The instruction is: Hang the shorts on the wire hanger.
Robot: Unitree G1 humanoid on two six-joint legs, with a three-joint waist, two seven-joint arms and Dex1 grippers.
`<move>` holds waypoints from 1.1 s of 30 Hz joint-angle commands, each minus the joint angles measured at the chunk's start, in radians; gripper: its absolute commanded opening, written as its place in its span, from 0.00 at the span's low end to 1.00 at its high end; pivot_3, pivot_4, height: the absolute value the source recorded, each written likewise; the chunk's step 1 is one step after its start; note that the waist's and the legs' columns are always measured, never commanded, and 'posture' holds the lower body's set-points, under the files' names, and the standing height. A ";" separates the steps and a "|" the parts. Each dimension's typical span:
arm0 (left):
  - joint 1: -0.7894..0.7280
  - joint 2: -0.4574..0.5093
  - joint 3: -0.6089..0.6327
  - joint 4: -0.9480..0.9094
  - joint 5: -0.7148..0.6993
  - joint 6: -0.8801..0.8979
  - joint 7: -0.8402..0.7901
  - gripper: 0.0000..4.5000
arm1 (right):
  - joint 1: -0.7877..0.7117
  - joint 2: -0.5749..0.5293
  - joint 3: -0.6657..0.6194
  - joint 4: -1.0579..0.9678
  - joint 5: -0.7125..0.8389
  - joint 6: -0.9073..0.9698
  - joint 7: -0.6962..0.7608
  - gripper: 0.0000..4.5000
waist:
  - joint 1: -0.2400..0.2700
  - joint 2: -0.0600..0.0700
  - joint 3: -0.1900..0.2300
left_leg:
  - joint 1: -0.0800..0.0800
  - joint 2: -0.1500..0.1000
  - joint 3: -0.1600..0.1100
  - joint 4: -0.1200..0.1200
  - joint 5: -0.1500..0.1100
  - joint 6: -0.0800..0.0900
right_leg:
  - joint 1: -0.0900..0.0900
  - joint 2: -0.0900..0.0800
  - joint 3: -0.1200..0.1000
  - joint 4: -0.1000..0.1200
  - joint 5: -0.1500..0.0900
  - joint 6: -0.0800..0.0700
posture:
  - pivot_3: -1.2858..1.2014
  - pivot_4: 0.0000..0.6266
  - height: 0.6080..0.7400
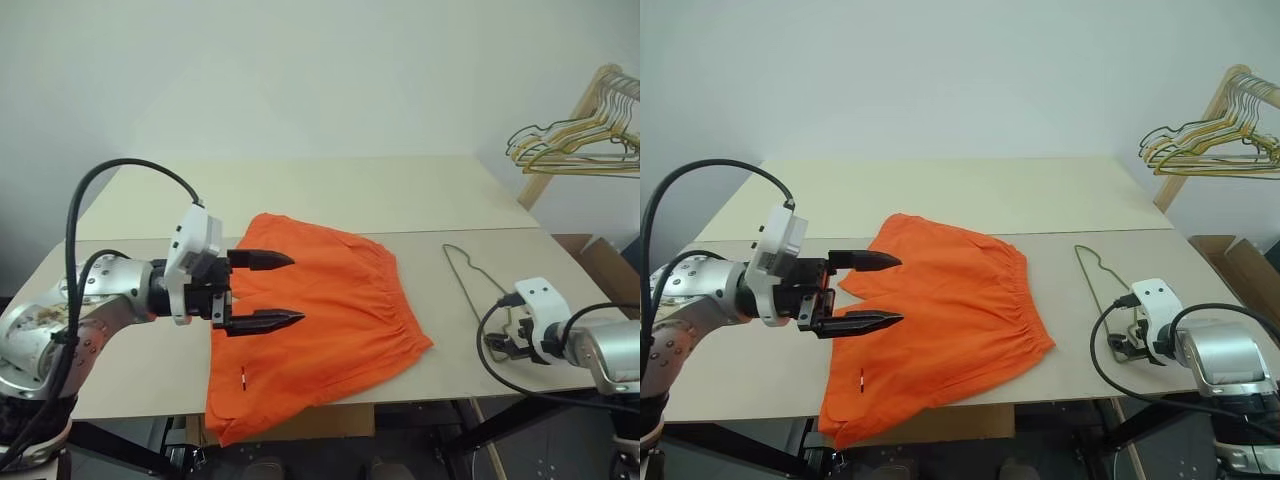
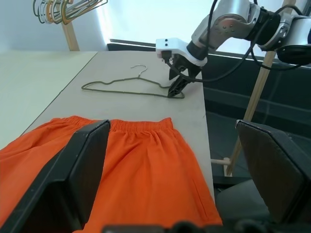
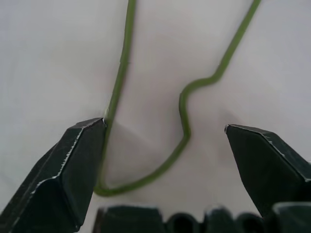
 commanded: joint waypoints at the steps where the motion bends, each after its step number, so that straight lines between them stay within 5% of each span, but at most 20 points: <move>1: -0.016 -0.001 0.006 -0.008 -0.007 -0.005 0.000 1.00 | -0.052 0.027 -0.004 0.097 -0.037 -0.031 -0.050 1.00 | 0.000 0.000 0.000 | 0.000 0.000 0.000 0.000 0.000 0.000 | 0.000 0.000 0.000 0.000 0.000 0.000 | 0.54 0.00 1.00; 3: -0.013 -0.001 0.009 -0.015 -0.010 -0.002 0.004 1.00 | -0.068 0.036 -0.002 0.138 -0.042 -0.028 -0.055 1.00 | -0.001 -0.001 -0.001 | 0.001 0.000 0.000 0.000 0.000 0.000 | 0.001 0.000 0.000 0.000 0.000 0.000 | 0.54 0.00 1.00; 6: -0.008 0.001 0.015 -0.021 -0.015 0.001 0.008 1.00 | -0.076 0.039 -0.004 0.160 -0.034 -0.019 -0.047 0.87 | -0.001 -0.003 -0.002 | 0.001 0.000 0.000 0.000 0.000 0.000 | 0.001 0.000 0.000 0.000 0.000 0.000 | 0.54 0.00 1.00; 18: -0.016 0.008 0.021 -0.022 -0.031 0.015 0.012 1.00 | -0.060 0.049 0.004 0.103 0.001 0.051 -0.026 0.00 | 0.004 -0.004 -0.002 | 0.000 0.000 -0.001 0.000 0.000 0.000 | 0.001 -0.001 0.000 -0.001 0.000 0.001 | 0.54 0.00 1.00; 33: 0.067 0.027 0.076 -0.055 -0.034 0.017 0.050 1.00 | -0.175 0.088 -0.023 -0.187 0.086 0.226 -0.021 0.00 | 0.003 0.000 0.000 | -0.001 0.000 0.000 -0.001 0.000 0.000 | -0.001 0.000 0.000 0.000 0.000 0.001 | 0.55 0.00 1.00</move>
